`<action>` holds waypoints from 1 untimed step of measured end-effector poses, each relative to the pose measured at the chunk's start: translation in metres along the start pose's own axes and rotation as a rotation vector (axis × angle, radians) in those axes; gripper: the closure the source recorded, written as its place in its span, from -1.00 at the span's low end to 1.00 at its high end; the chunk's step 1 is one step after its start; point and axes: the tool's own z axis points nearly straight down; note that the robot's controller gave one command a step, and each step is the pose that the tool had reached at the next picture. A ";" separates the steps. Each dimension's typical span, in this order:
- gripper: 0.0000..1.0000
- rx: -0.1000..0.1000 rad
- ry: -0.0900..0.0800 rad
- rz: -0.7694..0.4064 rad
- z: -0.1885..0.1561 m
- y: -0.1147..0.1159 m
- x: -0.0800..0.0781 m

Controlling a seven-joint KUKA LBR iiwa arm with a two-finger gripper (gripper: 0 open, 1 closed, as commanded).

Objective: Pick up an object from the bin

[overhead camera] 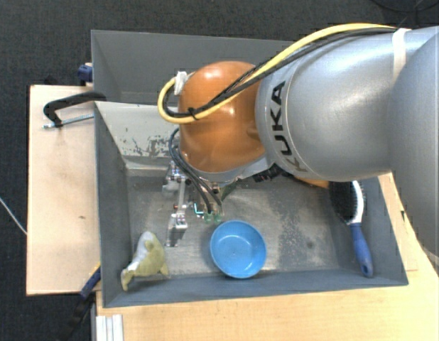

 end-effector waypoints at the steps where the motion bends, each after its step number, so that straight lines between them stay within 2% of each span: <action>1: -1.00 -0.004 -0.011 -0.045 0.125 0.004 0.009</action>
Offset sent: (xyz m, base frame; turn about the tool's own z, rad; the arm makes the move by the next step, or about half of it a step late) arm -0.0113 0.0023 -0.1263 -0.0452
